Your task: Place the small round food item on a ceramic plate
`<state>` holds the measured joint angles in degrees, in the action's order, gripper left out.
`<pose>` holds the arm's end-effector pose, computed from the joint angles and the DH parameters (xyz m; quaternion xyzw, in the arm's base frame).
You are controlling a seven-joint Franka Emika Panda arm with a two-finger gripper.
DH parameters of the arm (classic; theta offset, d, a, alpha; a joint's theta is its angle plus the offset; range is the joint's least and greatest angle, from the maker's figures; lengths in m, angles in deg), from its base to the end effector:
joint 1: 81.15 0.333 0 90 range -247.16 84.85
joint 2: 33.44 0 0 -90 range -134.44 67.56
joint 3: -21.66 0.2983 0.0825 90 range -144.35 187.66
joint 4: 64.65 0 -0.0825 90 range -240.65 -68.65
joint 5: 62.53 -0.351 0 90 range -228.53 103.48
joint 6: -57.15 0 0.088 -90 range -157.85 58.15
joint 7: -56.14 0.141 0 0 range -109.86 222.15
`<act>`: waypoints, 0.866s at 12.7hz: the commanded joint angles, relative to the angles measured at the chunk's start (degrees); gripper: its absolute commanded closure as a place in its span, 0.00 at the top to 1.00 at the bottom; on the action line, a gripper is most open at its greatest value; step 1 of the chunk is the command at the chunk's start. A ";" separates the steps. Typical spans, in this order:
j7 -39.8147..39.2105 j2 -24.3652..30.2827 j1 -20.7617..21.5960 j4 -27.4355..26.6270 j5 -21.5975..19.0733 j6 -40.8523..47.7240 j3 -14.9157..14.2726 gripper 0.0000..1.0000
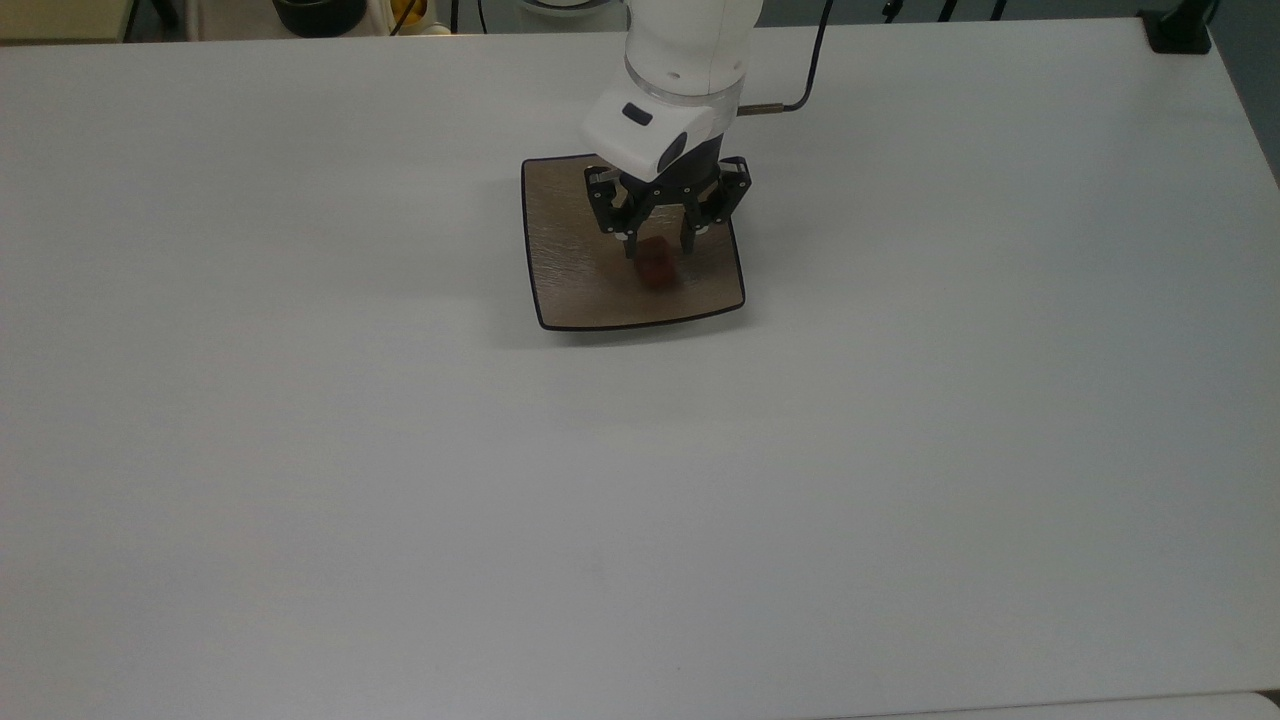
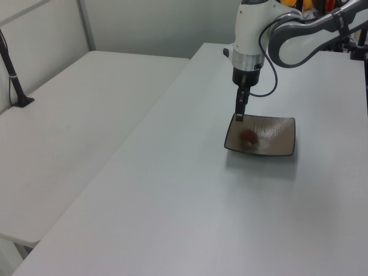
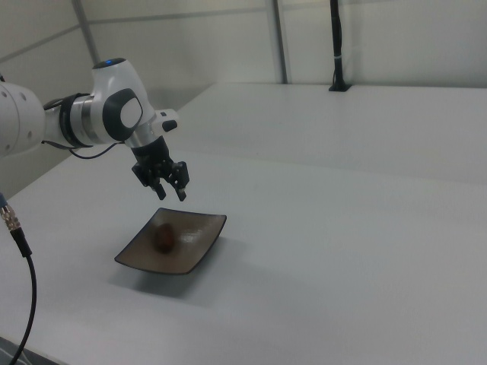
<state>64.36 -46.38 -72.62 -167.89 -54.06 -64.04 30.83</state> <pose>0.5751 0.1671 0.3936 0.9912 0.1149 0.0549 0.0357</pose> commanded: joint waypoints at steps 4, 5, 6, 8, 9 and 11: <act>-0.39 3.00 -0.19 -0.65 -1.68 4.09 0.14 1.00; -0.39 3.88 -0.36 -0.48 -4.22 6.90 0.14 1.00; -0.39 5.28 -0.54 -0.47 -5.38 8.15 -0.03 1.00; -0.30 7.74 -0.63 -0.47 -7.66 9.82 -1.08 1.00; -0.30 8.89 -0.63 -0.47 -8.98 10.27 -2.74 1.00; -0.30 11.52 -0.36 -0.47 -11.44 11.76 -6.26 1.00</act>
<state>64.39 -38.60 -73.23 -167.43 -62.15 -54.70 28.24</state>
